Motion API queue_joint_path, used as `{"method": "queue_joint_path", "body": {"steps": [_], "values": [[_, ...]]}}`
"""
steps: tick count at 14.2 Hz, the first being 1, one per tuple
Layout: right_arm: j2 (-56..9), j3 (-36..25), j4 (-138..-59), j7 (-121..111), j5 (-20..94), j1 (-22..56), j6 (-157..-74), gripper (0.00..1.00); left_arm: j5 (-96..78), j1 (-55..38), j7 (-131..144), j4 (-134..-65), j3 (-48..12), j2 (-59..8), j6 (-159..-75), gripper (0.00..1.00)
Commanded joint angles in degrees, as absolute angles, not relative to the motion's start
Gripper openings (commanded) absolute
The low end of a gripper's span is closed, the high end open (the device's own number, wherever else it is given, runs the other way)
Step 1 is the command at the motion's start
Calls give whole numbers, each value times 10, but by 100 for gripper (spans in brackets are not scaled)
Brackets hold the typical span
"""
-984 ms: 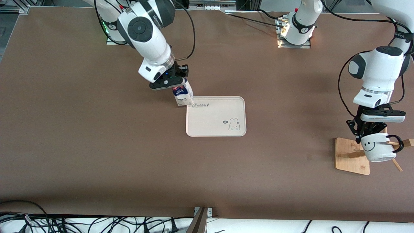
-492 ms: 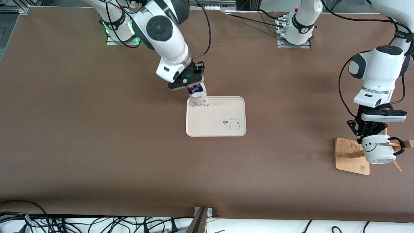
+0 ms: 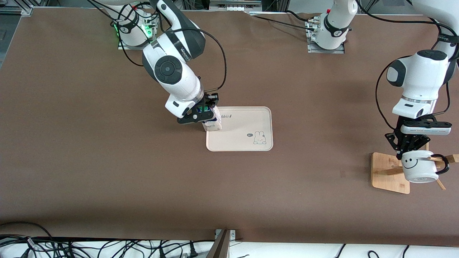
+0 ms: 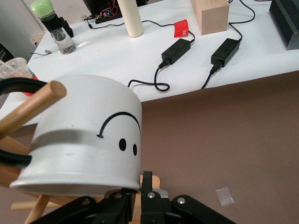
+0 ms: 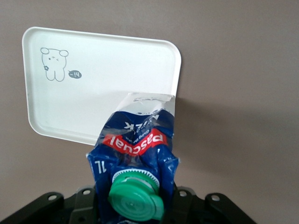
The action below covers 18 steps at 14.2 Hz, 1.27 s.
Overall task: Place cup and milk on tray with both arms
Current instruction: 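Lower the milk carton onto the tray with the right gripper, then release the carton and withdraw while the left gripper lifts the mug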
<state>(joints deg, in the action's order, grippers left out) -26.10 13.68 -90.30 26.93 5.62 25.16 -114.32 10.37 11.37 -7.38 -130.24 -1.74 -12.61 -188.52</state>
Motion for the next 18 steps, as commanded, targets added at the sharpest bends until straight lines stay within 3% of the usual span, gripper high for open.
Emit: {"method": "queue_joint_path", "body": {"steps": [1,9,18], "values": [[-286,138,-851,268,52,259,-1111,47,118,103,-70,-1301,-17,-108,-1875,0],[-349,124,-809,276,15,296,-1092,47,118,69,-52,-1310,-21,-79,-1855,0],[-374,120,-785,320,21,296,-1112,46,118,-12,7,-1306,-24,-40,-1730,0]]}}
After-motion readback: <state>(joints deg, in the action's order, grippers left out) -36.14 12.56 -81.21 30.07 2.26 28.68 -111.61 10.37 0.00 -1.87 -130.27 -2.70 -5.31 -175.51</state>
